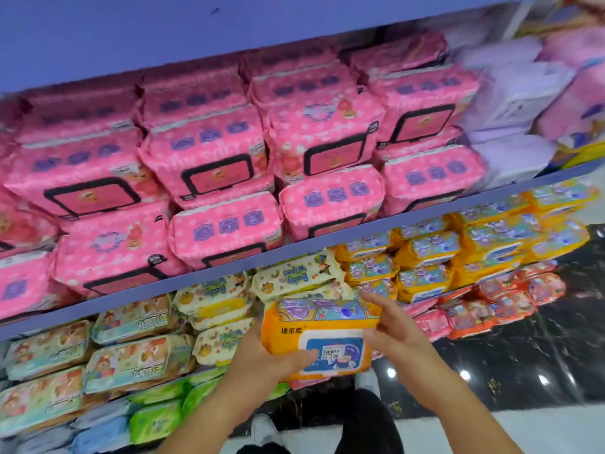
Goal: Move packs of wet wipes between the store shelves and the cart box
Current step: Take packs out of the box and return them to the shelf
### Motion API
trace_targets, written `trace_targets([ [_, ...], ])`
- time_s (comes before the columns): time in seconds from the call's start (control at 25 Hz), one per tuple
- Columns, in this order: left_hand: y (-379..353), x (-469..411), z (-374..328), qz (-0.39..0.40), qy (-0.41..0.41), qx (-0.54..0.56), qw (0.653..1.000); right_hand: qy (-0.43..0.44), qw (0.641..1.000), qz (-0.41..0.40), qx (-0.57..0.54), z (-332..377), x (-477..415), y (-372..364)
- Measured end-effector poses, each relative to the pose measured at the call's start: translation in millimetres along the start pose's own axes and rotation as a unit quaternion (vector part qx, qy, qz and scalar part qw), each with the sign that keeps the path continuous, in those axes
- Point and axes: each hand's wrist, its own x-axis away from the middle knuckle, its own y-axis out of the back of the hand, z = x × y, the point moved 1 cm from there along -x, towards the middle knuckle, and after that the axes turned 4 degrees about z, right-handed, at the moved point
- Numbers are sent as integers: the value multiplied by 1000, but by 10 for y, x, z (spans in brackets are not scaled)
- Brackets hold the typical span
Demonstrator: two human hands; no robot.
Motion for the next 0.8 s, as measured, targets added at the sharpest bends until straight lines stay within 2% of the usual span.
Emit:
trace_targets([
  [0.16,-624,-447,-60,54,25,-98,993,-60,996,-16,71,-51,-5,900],
  [0.32,-1079,-1071,-154,43,7,-275,961,-84,964,12,253,36,-303,1601],
  [0.44,-1281,-1616,-134,19,-13,-383,923,-81,895,34,437,191,-745,1894],
  [0.52,-1367,-1989,-95,-12,-46,-450,892,-60,852,55,518,227,-1119,2049],
  [0.68,-1357,-2606,46,-94,-62,-544,831,-1,783,96,615,133,-1885,2234],
  [0.76,-1327,-2841,171,-159,-53,-595,786,51,749,86,655,24,-2168,2240],
  [0.8,-1344,-2912,216,-193,-50,-621,758,76,716,84,689,-59,-2262,2233],
])
